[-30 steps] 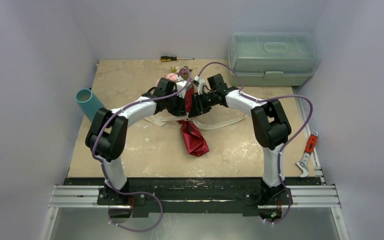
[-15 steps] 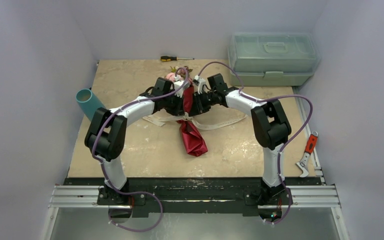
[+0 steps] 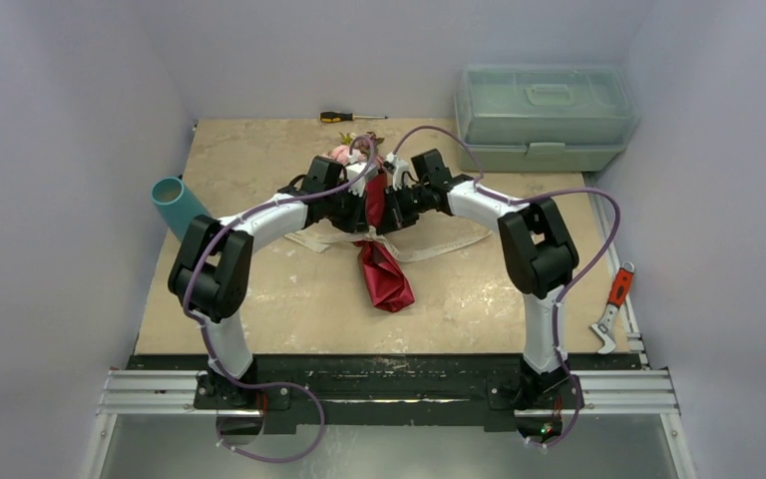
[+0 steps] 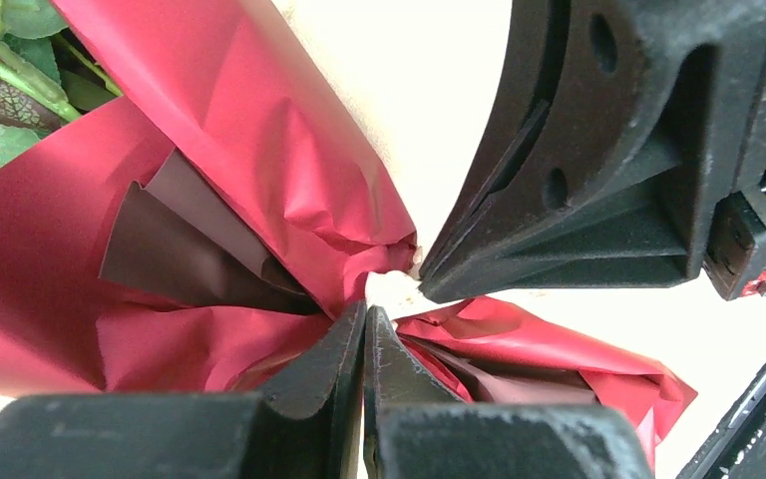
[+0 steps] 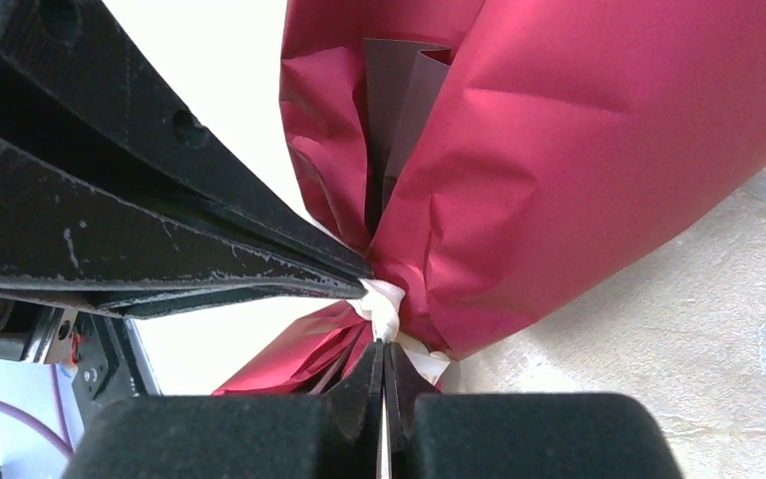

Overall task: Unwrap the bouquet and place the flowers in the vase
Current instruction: Untie the ribbon from the wrapping paper.

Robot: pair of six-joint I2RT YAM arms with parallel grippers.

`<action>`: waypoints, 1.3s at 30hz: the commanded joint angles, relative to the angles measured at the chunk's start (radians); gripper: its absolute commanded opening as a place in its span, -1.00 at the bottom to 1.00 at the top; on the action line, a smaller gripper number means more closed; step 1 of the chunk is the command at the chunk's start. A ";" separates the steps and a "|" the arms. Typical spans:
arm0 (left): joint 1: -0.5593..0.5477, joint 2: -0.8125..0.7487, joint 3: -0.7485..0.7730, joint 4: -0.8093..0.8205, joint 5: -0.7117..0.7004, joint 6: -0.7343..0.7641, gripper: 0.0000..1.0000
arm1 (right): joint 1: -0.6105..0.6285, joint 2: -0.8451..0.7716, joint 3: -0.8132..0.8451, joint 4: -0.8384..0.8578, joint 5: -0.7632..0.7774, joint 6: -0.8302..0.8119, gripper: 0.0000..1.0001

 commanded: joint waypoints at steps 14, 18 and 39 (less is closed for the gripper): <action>0.109 -0.094 -0.043 -0.016 -0.064 0.043 -1.00 | -0.064 -0.122 -0.089 -0.094 0.007 -0.109 -1.00; 0.123 -0.111 -0.057 -0.017 -0.074 0.052 -1.00 | -0.080 -0.140 -0.110 -0.107 0.011 -0.129 -1.00; 0.117 -0.094 -0.070 0.027 0.044 0.000 -1.00 | 0.032 -0.074 0.002 0.023 0.012 0.049 -0.01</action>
